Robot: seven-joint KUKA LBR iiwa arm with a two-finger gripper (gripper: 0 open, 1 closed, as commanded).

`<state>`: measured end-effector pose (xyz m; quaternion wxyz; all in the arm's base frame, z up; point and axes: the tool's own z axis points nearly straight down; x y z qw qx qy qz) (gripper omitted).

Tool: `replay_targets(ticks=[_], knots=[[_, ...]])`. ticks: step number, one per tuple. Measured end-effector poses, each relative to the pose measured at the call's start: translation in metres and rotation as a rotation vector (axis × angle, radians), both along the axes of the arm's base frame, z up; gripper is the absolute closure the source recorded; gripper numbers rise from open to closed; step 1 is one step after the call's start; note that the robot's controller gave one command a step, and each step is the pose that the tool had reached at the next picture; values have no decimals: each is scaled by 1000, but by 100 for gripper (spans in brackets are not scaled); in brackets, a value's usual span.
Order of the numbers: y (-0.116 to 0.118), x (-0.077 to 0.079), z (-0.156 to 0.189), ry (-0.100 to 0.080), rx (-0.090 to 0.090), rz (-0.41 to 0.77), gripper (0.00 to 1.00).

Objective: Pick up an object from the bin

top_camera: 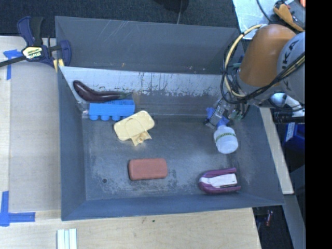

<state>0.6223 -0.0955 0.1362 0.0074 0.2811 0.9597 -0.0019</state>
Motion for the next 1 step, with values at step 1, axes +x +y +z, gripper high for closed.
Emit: replay_targets(ticks=[1], knots=[[0, -1, 9, 5, 1, 1, 100]])
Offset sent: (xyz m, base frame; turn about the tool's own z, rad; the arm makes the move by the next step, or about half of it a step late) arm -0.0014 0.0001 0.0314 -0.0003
